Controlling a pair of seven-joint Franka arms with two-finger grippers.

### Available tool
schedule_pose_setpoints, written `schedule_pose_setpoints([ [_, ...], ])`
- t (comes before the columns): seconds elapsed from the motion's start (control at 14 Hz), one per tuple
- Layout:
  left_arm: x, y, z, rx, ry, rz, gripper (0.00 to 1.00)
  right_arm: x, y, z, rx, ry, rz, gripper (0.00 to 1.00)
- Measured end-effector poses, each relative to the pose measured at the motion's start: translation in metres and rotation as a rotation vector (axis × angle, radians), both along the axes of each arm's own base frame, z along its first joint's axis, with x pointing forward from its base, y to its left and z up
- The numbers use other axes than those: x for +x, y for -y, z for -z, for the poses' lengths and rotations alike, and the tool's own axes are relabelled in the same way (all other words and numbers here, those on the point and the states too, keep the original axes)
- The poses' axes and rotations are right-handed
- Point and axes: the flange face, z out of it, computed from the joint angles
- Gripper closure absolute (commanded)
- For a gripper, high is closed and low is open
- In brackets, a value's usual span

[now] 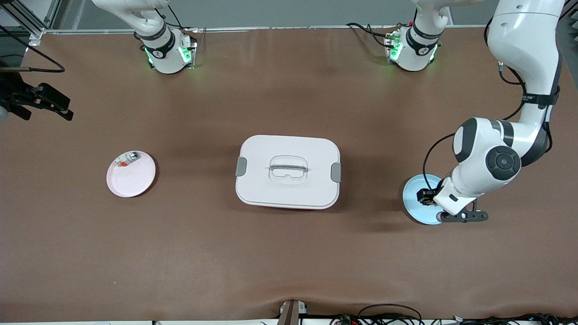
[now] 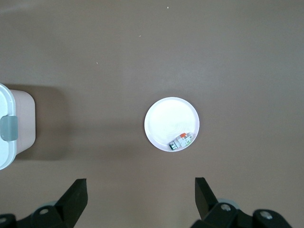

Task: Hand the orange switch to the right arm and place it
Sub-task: 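Lift the switch with the left gripper and carry it over the white box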

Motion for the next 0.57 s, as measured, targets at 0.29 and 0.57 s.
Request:
schedule_pose_setpoints([
  [0.29,-0.001,0.041,-0.029,-0.026,-0.03,-0.087,1.0,0.0,0.0,0.0,0.0,0.0,0.0,0.0],
  [0.57,-0.007,0.095,-0.062,-0.112,-0.059,-0.23,1.0,0.0,0.0,0.001,0.0,-0.001,0.0,0.0],
])
